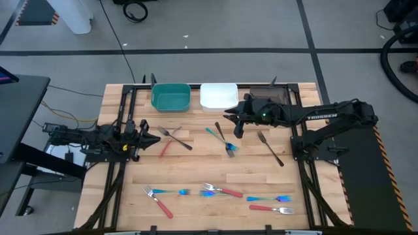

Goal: Sort silverware by color (type)
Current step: Put the iridescent blue fork into the green bin

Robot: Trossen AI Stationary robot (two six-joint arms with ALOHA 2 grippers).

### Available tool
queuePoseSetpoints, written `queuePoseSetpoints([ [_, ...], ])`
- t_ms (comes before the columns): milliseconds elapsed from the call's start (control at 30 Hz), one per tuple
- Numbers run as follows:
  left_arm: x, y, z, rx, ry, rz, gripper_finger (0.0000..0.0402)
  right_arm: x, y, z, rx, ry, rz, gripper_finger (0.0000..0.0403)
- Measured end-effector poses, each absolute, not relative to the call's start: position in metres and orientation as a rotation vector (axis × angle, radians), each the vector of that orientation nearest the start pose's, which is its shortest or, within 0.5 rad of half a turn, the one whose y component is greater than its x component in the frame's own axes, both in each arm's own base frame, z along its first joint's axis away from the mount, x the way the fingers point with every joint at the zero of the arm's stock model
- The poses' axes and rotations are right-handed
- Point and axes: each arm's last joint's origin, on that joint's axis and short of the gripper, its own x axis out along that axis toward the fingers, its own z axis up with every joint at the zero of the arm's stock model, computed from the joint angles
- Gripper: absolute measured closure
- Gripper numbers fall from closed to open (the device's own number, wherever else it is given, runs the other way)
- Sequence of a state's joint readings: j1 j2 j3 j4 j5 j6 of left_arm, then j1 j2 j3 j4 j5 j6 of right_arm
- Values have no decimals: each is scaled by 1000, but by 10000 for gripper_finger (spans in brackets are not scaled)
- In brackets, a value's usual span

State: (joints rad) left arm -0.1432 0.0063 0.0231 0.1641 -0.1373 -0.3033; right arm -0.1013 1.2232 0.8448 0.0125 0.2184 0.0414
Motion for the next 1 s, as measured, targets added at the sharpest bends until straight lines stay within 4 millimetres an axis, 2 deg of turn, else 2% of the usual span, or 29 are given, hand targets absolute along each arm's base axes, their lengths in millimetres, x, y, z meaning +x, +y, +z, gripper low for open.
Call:
queuePoseSetpoints([
  [700, 94, -8, 188, -334, -206, 32, 375, 267, -25, 280, 46, 385, -296, 297],
  [1000, 94, -7, 187, -332, -195, 39, 375, 268, -29, 283, -40, 367, -292, 297],
])
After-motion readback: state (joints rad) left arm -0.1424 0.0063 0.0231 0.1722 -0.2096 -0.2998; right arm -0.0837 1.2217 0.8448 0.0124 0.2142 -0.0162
